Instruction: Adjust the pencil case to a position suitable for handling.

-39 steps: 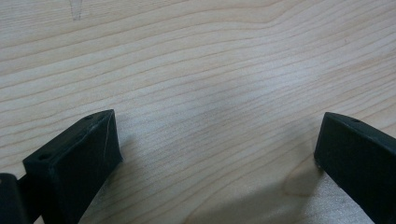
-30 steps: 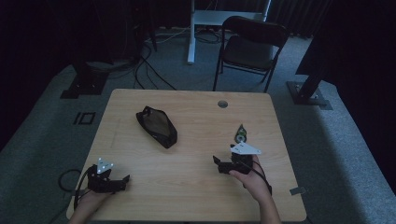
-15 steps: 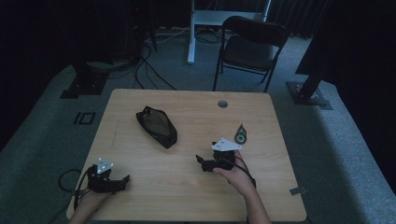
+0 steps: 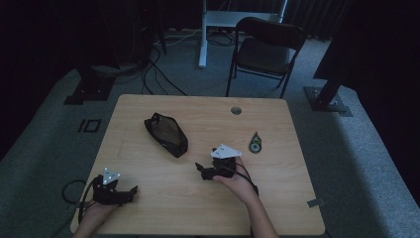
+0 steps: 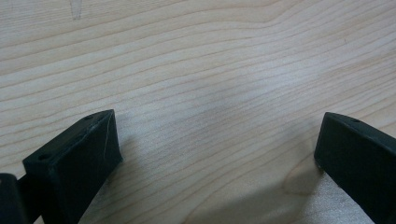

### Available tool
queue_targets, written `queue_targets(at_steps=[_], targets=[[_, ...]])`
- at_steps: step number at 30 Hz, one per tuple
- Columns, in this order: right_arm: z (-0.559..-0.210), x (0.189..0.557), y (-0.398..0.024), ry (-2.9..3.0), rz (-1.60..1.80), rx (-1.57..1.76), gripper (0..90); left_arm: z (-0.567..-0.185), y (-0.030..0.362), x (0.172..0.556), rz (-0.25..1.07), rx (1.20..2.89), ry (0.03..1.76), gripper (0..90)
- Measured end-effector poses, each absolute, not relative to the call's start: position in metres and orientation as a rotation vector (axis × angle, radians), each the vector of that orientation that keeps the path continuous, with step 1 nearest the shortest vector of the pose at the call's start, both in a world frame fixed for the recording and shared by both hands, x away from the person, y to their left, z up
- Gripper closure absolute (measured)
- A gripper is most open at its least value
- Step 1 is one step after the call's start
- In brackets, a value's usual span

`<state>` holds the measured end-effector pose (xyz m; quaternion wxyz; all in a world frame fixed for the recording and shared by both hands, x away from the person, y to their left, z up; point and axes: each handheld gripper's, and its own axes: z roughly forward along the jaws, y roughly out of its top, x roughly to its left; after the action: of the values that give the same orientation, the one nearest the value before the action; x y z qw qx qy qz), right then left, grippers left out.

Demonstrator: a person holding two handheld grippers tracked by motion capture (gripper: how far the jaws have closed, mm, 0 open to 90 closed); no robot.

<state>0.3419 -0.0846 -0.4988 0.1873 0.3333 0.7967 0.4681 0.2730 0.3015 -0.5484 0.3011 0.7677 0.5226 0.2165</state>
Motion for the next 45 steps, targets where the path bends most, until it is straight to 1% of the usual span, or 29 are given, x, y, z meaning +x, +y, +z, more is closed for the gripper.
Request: queue_targets(at_steps=[4,5,13,16,22,24,25,26,28,29,31,32,33,34,38,39,45], targets=[[-0.498,0.344,-0.077,2.249,1.318,0.918,15.2,-0.548,0.301,0.273,0.574,2.037,1.387,0.4],[-0.498,0.346,-0.072,2.248,1.322,0.918,20.4,-0.548,0.301,0.273,0.574,2.037,1.387,0.4],[-0.499,0.353,-0.053,2.275,1.316,0.888,20.7,-0.548,0.301,0.273,0.574,2.037,1.387,0.4],[-0.499,0.354,-0.049,2.275,1.313,0.874,24.0,-0.548,0.301,0.273,0.574,2.037,1.387,0.4],[-0.504,0.361,-0.034,2.304,1.298,0.855,24.5,-0.548,0.301,0.273,0.574,2.037,1.387,0.4],[-0.505,0.363,-0.031,2.286,1.298,0.859,27.9,-0.548,0.301,0.273,0.574,2.037,1.387,0.4],[-0.505,0.364,-0.03,2.281,1.3,0.868,28.3,-0.548,0.301,0.273,0.574,2.038,1.388,0.4],[-0.505,0.366,-0.028,2.271,1.297,0.872,32.9,-0.548,0.301,0.273,0.574,2.038,1.388,0.4],[-0.506,0.368,-0.025,2.274,1.287,0.864,34.4,-0.548,0.301,0.273,0.574,2.038,1.388,0.4],[-0.507,0.369,-0.023,2.267,1.28,0.859,37.0,-0.548,0.301,0.273,0.574,2.038,1.388,0.4],[-0.508,0.371,-0.019,2.275,1.274,0.858,39.0,-0.548,0.301,0.273,0.574,2.038,1.388,0.4],[-0.509,0.372,-0.018,2.276,1.27,0.856,41.9,-0.548,0.301,0.273,0.574,2.038,1.388,0.4],[-0.509,0.372,-0.018,2.276,1.27,0.856,41.9,-0.548,0.301,0.273,0.574,2.038,1.388,0.4],[-0.509,0.372,-0.016,2.28,1.264,0.851,46.8,-0.548,0.301,0.273,0.574,2.038,1.388,0.4],[-0.511,0.377,-0.011,2.258,1.232,0.872,47.5,-0.548,0.301,0.273,0.573,2.038,1.388,0.4],[-0.511,0.38,-0.011,2.238,1.249,0.896,49.2,-0.548,0.301,0.273,0.574,2.038,1.388,0.4],[-0.509,0.385,-0.005,2.242,1.257,0.881,51.6,-0.548,0.301,0.273,0.574,2.038,1.388,0.4]])
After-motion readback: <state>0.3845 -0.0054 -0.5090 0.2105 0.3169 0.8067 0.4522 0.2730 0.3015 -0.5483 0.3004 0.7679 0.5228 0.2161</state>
